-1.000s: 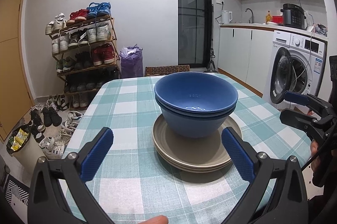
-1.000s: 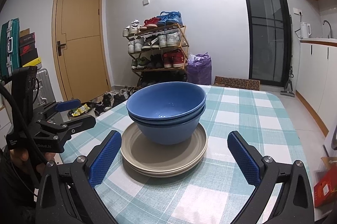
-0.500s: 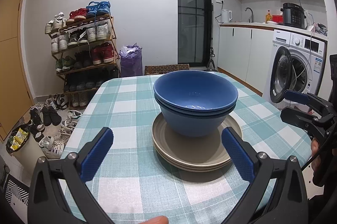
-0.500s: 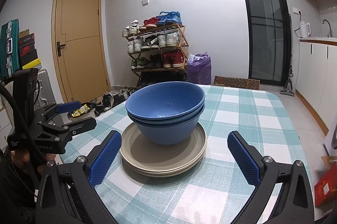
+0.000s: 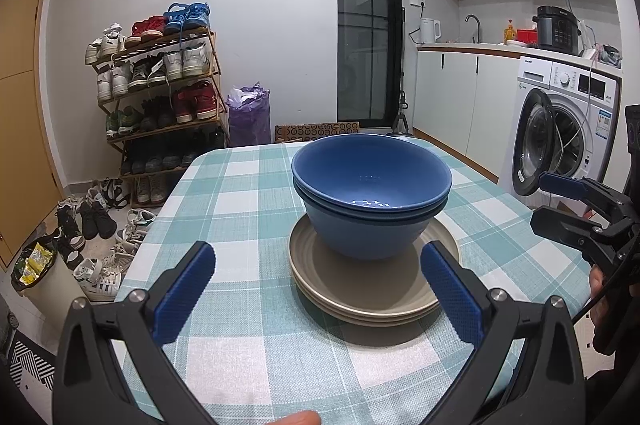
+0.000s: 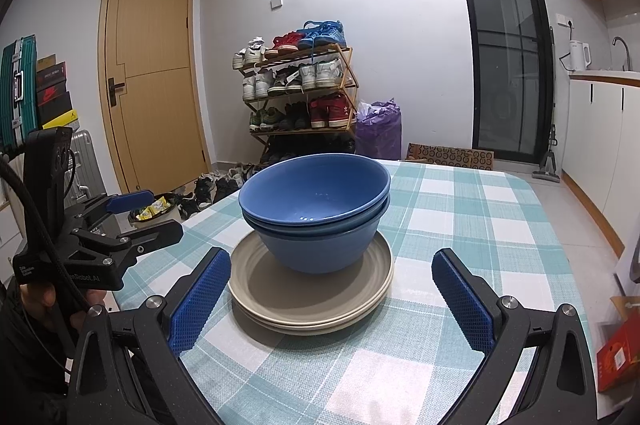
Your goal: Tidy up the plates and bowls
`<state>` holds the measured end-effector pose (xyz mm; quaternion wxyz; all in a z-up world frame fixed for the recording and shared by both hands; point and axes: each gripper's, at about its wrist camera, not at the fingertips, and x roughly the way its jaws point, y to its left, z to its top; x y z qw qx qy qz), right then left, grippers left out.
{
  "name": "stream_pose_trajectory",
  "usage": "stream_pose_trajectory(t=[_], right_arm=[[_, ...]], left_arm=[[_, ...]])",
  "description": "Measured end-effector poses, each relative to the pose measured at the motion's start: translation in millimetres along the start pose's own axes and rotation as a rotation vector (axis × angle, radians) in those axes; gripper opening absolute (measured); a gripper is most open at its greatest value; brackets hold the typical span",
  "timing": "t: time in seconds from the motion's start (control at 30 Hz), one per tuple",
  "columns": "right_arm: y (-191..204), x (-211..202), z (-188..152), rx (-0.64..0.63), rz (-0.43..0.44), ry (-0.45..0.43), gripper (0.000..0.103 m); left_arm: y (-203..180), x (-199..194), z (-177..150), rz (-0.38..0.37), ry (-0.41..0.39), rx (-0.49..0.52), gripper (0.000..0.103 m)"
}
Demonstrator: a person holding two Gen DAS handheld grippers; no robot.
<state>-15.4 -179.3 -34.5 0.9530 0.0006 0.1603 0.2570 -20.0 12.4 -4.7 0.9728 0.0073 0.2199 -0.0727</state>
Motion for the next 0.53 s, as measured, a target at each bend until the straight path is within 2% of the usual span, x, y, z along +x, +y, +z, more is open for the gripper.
stream_pose_trajectory(t=[0.53], right_arm=[[0.4, 0.0, -0.4, 0.000, 0.001, 0.000, 0.102]], left_arm=[[-0.7, 0.5, 0.7, -0.010, 0.001, 0.002, 0.103]])
